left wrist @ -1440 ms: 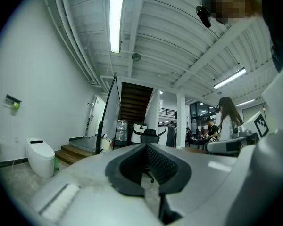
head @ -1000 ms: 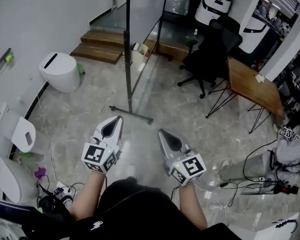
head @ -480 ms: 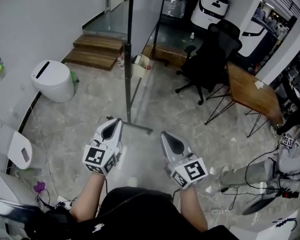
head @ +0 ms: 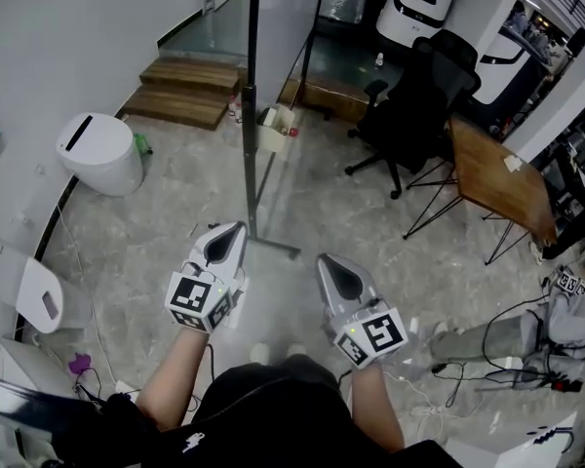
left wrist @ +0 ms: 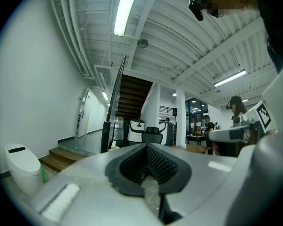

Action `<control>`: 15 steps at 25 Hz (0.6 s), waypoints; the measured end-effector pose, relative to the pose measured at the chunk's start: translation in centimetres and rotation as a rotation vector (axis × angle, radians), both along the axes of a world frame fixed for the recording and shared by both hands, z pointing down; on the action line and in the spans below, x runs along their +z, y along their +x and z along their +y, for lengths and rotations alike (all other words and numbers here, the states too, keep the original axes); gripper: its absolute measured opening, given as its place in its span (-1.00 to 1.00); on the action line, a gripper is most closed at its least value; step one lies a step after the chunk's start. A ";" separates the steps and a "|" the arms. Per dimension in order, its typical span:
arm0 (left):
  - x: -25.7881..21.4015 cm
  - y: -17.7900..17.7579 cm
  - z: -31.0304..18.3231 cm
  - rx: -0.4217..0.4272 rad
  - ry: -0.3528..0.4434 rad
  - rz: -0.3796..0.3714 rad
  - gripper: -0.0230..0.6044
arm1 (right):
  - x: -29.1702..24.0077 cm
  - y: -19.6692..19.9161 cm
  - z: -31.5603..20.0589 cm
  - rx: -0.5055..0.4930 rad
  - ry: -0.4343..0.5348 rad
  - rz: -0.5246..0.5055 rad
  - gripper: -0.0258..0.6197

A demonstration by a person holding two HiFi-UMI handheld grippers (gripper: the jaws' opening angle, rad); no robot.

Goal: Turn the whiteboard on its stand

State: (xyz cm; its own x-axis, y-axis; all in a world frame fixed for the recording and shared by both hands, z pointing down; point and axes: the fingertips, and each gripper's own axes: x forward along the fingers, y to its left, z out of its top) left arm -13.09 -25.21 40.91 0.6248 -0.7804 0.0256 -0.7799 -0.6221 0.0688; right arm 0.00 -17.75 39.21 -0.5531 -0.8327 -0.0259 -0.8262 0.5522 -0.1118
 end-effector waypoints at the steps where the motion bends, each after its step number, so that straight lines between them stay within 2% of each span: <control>1: 0.1 0.2 -0.2 -0.002 -0.001 -0.004 -0.91 | -0.1 0.1 -0.2 -0.003 0.002 -0.001 -0.89; 5: 0.8 1.6 -0.9 -0.005 0.020 -0.025 -0.91 | -0.6 0.8 -0.9 -0.036 0.021 -0.006 -0.89; 12: -0.1 2.9 -3.3 -0.080 0.027 -0.017 -0.91 | -1.8 0.9 -3.2 -0.114 0.054 -0.013 -0.89; 15: -0.6 3.4 -4.4 -0.082 0.043 0.003 -0.91 | -2.4 0.8 -4.7 -0.141 0.066 -0.021 -0.89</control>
